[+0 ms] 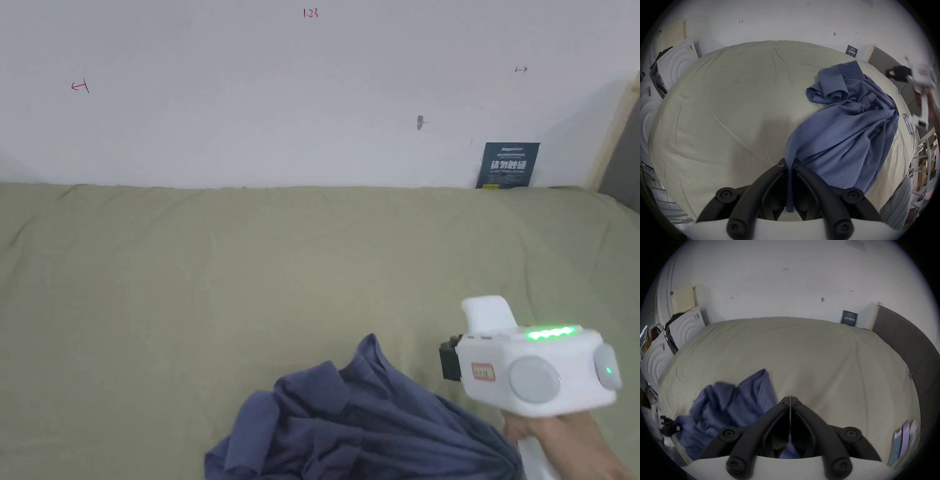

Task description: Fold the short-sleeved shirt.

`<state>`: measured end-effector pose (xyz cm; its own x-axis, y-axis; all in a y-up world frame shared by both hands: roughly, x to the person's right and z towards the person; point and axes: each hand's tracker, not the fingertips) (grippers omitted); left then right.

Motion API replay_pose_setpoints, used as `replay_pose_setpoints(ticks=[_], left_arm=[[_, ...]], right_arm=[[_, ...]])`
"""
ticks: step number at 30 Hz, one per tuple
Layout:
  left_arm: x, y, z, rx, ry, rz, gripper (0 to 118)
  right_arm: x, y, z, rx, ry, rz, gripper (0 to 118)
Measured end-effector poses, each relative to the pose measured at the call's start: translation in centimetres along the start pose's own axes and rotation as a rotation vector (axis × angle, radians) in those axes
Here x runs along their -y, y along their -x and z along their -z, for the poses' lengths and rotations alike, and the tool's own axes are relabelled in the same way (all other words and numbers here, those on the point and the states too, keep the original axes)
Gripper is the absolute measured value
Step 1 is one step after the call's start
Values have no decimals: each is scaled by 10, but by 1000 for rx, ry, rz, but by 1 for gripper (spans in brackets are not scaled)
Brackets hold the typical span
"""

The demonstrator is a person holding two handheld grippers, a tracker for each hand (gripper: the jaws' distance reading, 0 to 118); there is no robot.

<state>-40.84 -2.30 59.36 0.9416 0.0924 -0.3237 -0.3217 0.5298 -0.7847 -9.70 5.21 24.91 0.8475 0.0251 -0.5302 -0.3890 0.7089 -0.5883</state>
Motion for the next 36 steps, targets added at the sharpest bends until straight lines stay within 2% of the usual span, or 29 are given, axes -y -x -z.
replay_pose_setpoints(ticks=[2,3,4,6,8,10,11,13,15,16,17,18,19,20,21,23,25,26,29,36], left_arm=[[1,0,1,3,-2,3,1],[1,0,2,3,-4,4,1],[1,1,2,3,-7,3,1],[2,0,2,5,-9,3,2],[2,3,5,11,-9,2,2],[1,3,5,20,-5,-10,2],[0,4,7,23,-3,-16,2],[0,4,8,26,2,-23,2],[0,3,8,24,3,-30,2],[1,2,10,21,2,-26,2],[1,1,10,17,2,-26,2],[1,0,9,13,3,-24,2],[0,-1,9,10,7,-16,2],[-1,-1,9,8,8,-18,2],[-1,-2,7,7,11,-20,2],[-3,-2,6,7,17,-21,2],[-6,0,1,13,19,-37,2],[-7,0,-1,15,18,-49,2],[-10,0,-16,17,4,-72,2],[-38,-8,-74,-68,-141,-47,2]], right_arm=[[-22,-1,37,3,86,-33,102],[-26,-2,53,-37,117,-23,117],[-28,-4,61,-64,137,3,116],[-33,-1,85,-20,175,-12,116],[-30,6,100,-39,186,-33,116],[-26,23,115,-59,244,-117,116],[-22,31,123,-48,264,-162,115],[-13,46,135,-15,303,-261,98],[-11,57,134,-39,283,-217,95],[-13,62,131,1,280,-231,93],[-16,65,125,-36,282,-239,85],[-17,67,116,-56,272,-250,61],[-19,70,107,-43,241,-282,27],[-24,68,98,85,218,-332,3],[-28,64,92,-11,238,-294,3],[-33,56,69,-9,196,-189,3],[-42,45,38,-17,153,-124,3],[-42,39,26,-44,141,-123,3],[-48,22,-34,14,80,-173,3],[-42,-30,-152,73,-58,-65,3]])
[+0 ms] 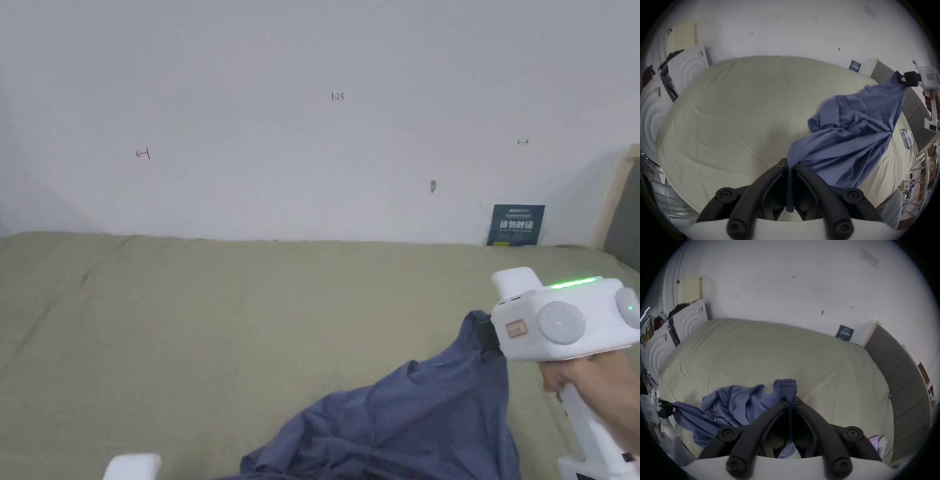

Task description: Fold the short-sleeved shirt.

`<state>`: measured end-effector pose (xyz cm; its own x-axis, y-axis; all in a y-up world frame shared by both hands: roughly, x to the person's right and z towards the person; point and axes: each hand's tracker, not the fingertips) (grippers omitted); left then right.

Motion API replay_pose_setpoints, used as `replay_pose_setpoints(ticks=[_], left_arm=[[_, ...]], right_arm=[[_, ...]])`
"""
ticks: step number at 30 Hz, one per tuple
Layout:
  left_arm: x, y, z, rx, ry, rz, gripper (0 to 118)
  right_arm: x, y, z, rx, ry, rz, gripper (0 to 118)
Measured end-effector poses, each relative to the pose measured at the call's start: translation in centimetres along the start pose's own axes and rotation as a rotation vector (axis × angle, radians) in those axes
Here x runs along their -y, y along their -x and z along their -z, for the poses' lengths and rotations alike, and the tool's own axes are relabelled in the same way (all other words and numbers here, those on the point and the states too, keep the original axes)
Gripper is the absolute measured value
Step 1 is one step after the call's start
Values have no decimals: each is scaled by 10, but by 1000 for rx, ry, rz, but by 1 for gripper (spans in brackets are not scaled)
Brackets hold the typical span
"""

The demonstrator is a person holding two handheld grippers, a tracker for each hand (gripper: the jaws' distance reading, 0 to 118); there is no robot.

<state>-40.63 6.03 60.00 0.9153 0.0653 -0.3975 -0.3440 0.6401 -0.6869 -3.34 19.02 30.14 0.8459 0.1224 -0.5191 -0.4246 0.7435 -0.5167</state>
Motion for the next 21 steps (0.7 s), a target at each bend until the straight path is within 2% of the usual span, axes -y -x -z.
replay_pose_setpoints(ticks=[5,9,13,17,21], left_arm=[[-51,9,-62,-122,-141,58,2],[-92,26,-113,-173,-252,29,2],[-126,36,-160,-208,-325,36,2],[-151,42,-196,-238,-359,44,2],[-167,41,-222,-229,-394,17,2]], right_arm=[[-2,-55,-95,50,-122,133,3],[2,-77,-169,74,-204,193,3],[3,-88,-225,123,-280,218,3],[-2,-94,-261,109,-334,266,3],[-14,-93,-275,102,-361,277,3]])
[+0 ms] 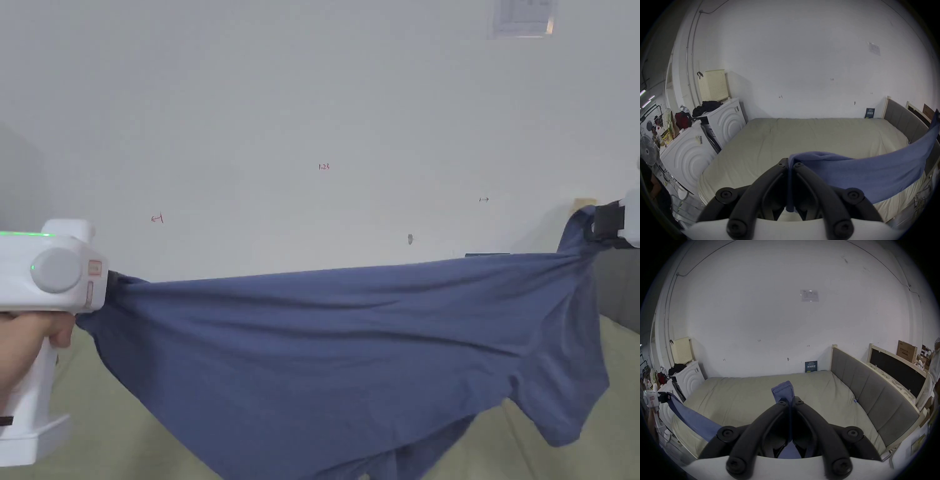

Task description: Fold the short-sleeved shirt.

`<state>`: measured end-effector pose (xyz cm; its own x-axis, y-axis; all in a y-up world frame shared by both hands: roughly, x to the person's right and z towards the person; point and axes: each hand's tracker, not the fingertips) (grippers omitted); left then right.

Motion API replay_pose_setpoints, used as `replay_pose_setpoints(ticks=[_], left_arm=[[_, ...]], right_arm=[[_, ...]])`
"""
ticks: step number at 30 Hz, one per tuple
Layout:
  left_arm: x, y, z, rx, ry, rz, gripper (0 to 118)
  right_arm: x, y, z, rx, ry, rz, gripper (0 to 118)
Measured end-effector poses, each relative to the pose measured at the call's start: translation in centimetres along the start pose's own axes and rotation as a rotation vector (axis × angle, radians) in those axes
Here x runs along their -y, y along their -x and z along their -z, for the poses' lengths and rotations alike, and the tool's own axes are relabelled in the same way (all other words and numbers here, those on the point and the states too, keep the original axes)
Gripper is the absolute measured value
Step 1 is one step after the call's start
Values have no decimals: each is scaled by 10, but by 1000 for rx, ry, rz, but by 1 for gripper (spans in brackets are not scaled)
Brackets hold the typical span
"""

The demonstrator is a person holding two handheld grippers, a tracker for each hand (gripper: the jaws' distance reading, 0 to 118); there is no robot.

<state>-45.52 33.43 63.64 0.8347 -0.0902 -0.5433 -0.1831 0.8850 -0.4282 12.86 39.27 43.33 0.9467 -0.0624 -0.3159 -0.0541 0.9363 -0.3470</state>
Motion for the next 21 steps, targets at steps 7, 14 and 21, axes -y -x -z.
replay_pose_setpoints(ticks=[7,14,21], left_arm=[[-36,-3,-6,-49,-31,3,2],[-69,-11,23,-100,-39,13,2],[-100,-29,75,-145,-44,5,2]], right_arm=[[-26,10,9,9,-23,-23,3],[-51,14,54,18,-16,-9,3],[-71,19,120,33,-7,-26,3]])
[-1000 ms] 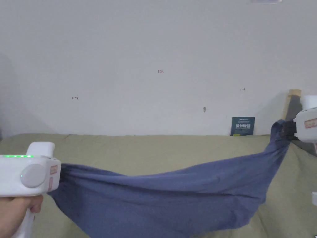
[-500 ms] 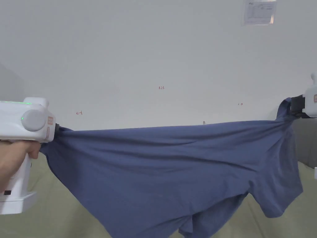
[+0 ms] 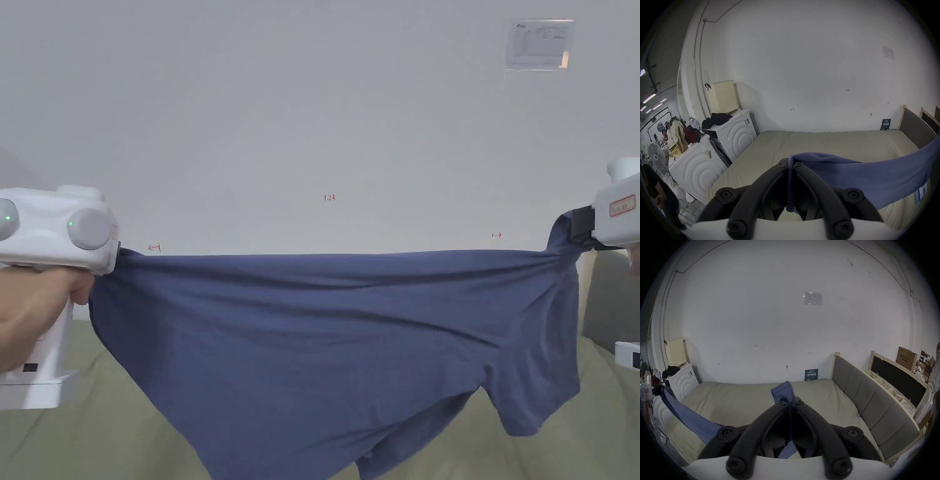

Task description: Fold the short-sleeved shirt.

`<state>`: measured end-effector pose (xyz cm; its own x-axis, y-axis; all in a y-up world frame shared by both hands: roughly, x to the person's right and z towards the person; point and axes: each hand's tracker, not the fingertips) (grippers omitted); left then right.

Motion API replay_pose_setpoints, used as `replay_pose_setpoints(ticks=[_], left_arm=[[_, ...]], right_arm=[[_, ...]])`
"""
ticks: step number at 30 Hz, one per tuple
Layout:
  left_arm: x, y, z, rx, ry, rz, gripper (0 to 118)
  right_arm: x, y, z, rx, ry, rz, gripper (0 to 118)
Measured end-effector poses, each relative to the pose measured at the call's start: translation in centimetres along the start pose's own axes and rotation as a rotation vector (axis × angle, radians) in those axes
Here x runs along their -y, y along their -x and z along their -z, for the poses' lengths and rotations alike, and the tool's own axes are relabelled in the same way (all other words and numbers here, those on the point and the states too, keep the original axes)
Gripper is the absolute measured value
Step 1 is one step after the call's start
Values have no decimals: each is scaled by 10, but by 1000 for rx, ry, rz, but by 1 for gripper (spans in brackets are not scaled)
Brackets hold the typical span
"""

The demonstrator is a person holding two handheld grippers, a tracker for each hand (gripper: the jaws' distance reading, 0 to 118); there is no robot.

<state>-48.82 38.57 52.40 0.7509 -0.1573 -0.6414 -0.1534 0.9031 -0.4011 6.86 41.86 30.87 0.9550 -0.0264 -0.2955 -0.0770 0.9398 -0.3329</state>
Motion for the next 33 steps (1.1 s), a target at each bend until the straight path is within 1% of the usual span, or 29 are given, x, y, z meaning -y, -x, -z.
replay_pose_setpoints(ticks=[5,12,14,17,21,24,25,29,30,31,32,33], left_arm=[[-21,-23,52,-43,-9,-29,2],[-41,-57,126,-119,-19,-11,2],[-44,-66,146,-149,-2,-22,2],[-45,-79,180,-168,-3,-40,2],[-36,-92,212,-194,12,-24,2],[-14,-97,233,-200,35,-13,2],[-4,-99,241,-198,75,0,2],[57,-101,253,-155,121,24,2],[75,-101,254,-134,152,48,2],[96,-98,250,-117,160,41,2],[119,-95,247,-101,189,62,2],[136,-91,242,-87,214,77,2]], right_arm=[[-18,7,58,6,-19,-23,3],[-37,21,140,21,-25,-50,3],[-36,25,162,14,-27,-51,3],[-32,34,198,32,-8,-63,3],[-15,38,235,32,6,-43,3],[8,39,259,35,48,-55,3],[18,40,265,25,69,-62,3],[70,38,273,20,131,-78,3],[87,34,267,19,150,-71,3],[107,30,259,17,161,-47,3],[129,24,247,-9,184,-33,3],[147,20,238,-7,190,-22,3]])
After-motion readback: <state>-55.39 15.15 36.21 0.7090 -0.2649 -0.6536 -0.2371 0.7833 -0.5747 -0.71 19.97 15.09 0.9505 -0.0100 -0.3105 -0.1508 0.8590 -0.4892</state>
